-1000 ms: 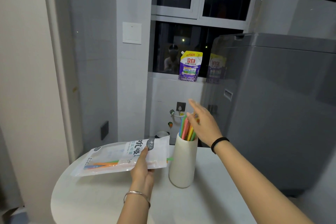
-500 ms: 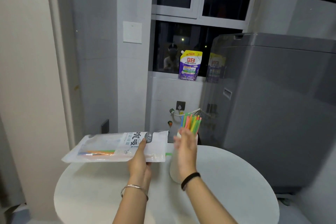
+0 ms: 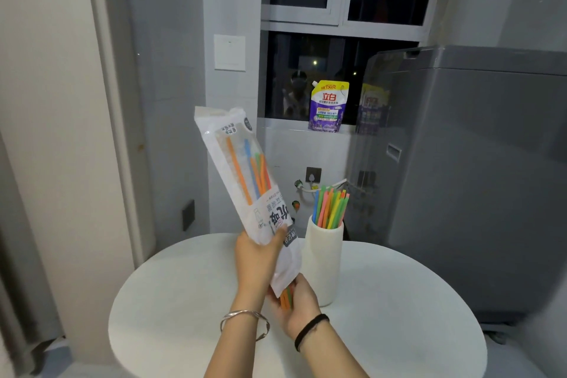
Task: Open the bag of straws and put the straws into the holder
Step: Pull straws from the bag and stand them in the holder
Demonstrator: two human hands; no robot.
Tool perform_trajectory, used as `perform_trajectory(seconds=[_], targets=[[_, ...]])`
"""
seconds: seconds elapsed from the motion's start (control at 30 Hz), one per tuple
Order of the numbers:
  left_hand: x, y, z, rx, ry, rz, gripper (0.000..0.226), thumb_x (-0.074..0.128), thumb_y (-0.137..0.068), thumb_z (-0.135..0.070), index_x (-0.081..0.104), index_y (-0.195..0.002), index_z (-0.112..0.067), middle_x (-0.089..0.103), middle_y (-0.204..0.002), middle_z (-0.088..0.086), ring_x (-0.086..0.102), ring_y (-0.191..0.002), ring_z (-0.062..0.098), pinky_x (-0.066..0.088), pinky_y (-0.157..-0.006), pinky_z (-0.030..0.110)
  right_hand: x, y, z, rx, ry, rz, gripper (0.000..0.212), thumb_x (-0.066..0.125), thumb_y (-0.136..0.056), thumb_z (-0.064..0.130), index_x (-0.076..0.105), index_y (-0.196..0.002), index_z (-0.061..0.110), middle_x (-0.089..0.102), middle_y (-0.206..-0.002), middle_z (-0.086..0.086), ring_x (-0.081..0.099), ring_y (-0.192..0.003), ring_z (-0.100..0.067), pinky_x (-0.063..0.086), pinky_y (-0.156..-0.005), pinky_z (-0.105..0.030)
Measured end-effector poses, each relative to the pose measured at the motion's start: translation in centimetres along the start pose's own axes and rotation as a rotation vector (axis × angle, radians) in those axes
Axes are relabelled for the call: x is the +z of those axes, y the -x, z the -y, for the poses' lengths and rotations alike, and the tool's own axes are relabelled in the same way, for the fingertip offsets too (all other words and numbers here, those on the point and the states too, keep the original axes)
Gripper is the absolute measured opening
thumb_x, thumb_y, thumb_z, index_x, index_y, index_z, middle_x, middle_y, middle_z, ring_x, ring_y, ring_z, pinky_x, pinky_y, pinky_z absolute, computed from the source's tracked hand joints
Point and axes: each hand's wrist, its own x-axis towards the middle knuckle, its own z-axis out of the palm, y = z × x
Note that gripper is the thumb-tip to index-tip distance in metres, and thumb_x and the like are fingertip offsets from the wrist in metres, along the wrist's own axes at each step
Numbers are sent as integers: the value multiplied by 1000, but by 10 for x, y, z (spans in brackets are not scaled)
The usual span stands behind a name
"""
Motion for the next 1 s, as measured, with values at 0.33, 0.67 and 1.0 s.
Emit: perform_trajectory(seconds=[0.33, 0.67, 1.0], targets=[[-15, -4, -6, -73, 150, -56, 13, 79, -75, -20, 72, -86, -23, 75, -87, -9, 70, -72, -3, 52, -59, 14, -5, 12, 14, -285, 677, -121, 34, 49, -90, 17, 43, -56, 12, 47, -48, -1, 30, -35, -11, 20, -38, -16], [-25, -9, 2, -155, 308, -206, 27, 70, -84, -12, 66, -110, -6, 72, -100, 4, 68, -86, 14, 51, -60, 15, -12, 12, 29, -330, 697, -180, 31, 53, -92, 30, 58, -67, 12, 60, -59, -5, 54, -47, -17, 40, -45, -23], [-5, 0, -13, -11, 168, -121, 13, 78, -75, -16, 70, -85, -15, 75, -84, 0, 70, -68, -1, 52, -55, 13, -12, 4, 14, -35, -171, -133, 34, 35, -100, 23, 54, -83, -1, 57, -82, -17, 54, -71, -29, 56, -50, -32]])
